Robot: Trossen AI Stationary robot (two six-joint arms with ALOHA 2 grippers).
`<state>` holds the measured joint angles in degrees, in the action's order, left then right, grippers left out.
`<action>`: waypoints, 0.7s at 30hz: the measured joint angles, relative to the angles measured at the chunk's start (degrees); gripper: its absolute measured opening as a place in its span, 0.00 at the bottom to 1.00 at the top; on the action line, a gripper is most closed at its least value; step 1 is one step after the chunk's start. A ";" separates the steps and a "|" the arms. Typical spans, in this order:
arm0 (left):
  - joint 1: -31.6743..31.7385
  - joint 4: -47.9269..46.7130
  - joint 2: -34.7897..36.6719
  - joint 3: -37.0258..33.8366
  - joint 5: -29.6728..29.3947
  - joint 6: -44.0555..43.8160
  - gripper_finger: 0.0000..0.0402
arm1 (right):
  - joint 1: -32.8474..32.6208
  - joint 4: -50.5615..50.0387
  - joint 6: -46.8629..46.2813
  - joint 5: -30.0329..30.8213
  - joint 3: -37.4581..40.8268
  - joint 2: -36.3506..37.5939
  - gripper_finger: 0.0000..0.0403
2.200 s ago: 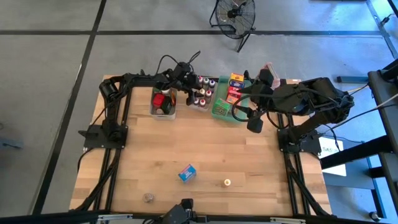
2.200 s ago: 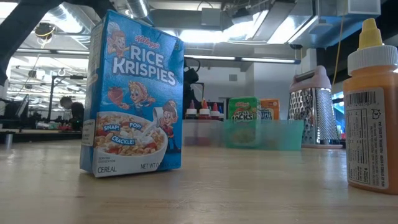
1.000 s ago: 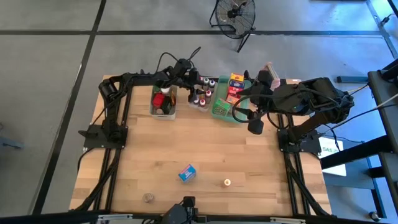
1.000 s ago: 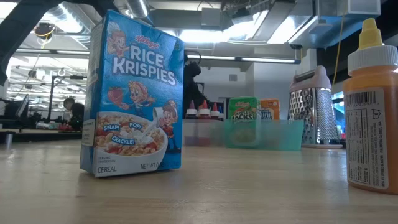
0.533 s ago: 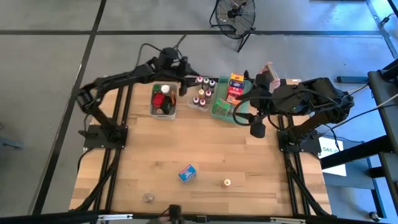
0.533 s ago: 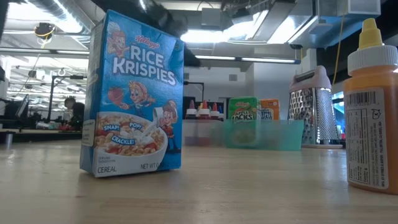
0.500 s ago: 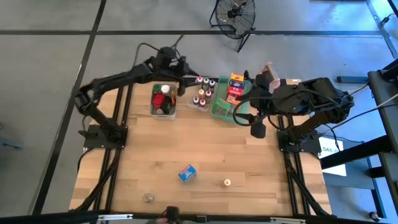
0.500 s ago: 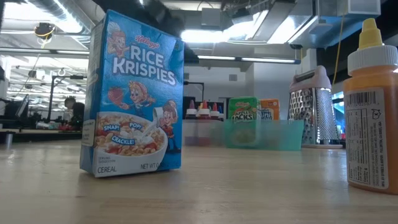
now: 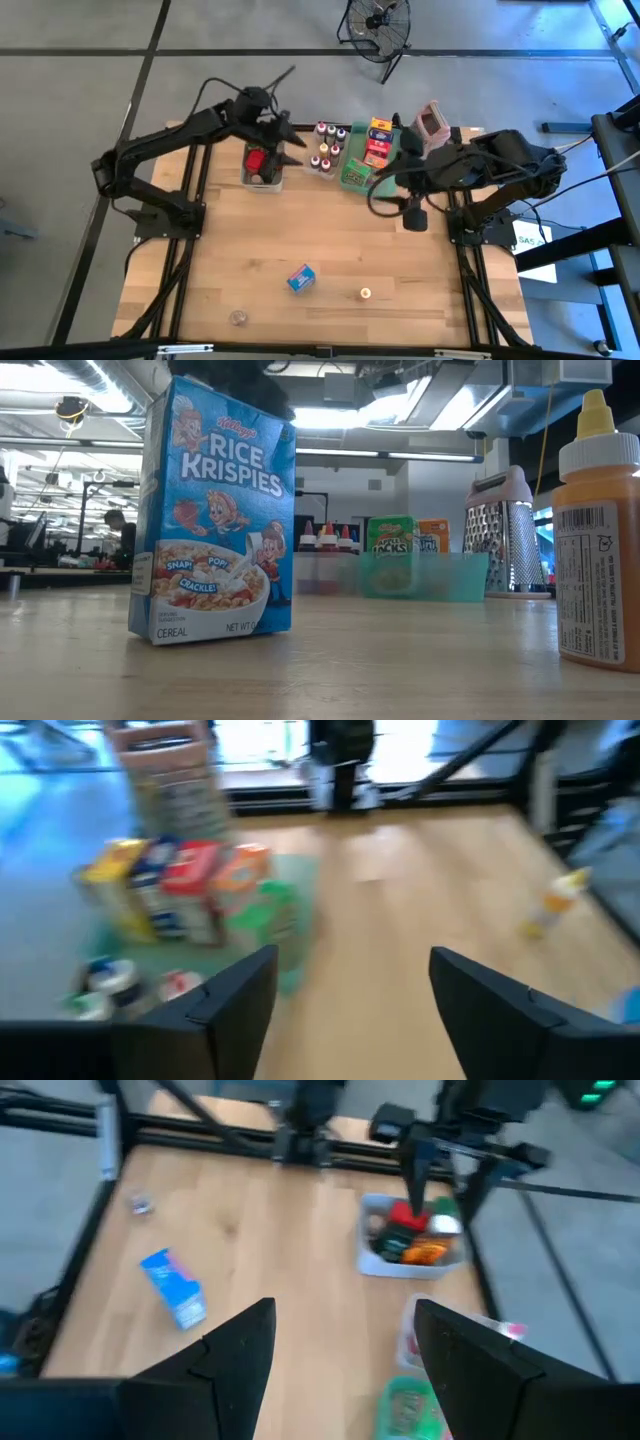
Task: Pick & Place Kitchen Items
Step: Put the light blue cereal box into the green bin
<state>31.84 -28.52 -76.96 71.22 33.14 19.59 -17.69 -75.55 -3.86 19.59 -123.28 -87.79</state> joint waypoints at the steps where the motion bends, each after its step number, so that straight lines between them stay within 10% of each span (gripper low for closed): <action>1: -1.49 0.21 0.03 0.00 0.37 -1.31 0.65 | -0.02 0.75 0.08 -1.44 0.57 -0.18 0.60; 12: -17.15 4.29 0.74 -0.02 11.48 -4.39 0.74 | -0.04 5.84 -1.68 -20.74 10.62 -0.74 0.60; 21: -29.92 -6.76 6.29 -0.02 -19.06 -7.31 0.74 | -3.27 9.36 -3.26 -24.81 16.40 -0.79 0.60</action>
<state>1.91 -35.28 -70.67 71.20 14.08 12.28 -20.96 -66.19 -7.11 -5.22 -106.89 -88.58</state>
